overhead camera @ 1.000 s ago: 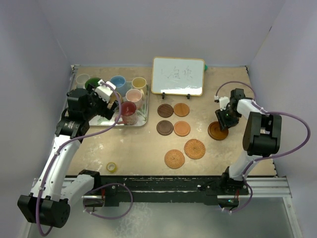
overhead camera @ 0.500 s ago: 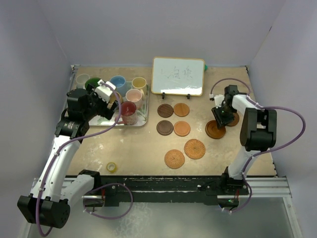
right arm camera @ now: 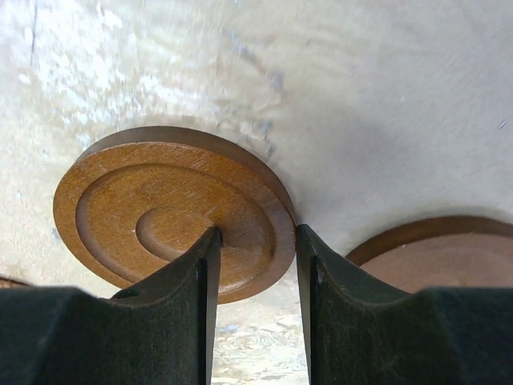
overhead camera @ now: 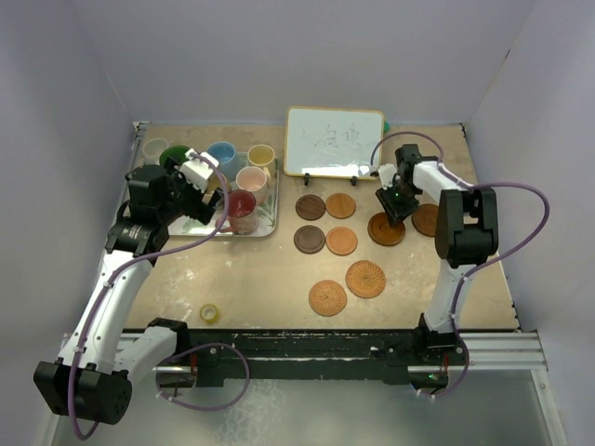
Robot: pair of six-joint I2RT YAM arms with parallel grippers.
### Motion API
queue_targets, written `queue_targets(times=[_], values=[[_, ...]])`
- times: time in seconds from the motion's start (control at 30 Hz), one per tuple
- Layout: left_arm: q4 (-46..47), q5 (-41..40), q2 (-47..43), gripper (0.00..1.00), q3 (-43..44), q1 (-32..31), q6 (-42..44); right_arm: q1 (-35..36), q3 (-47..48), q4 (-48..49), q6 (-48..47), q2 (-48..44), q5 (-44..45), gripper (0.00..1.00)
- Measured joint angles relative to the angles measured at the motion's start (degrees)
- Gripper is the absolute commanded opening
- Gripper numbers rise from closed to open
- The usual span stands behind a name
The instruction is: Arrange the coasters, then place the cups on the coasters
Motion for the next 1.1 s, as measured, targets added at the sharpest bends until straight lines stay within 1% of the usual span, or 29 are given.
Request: queue_targets(times=[0.33, 0.77, 0.93, 1.1], values=[[-0.4, 0.0, 0.7, 0.88, 0.0, 0.0, 0.0, 0.5, 9.8, -1.1, 2.1, 6.3, -0.7, 0.41], [-0.4, 0.0, 0.7, 0.88, 0.0, 0.0, 0.0, 1.3, 14.9, -0.5, 4.5, 9.5, -1.0, 0.44], [-0.4, 0.0, 0.6, 0.88, 0.0, 0.0, 0.0, 1.4, 16.0, -0.2, 4.9, 10.1, -1.0, 0.51], [-0.4, 0.0, 0.6, 0.88, 0.0, 0.0, 0.0, 1.4, 16.1, 0.3, 5.5, 10.2, -1.3, 0.62]])
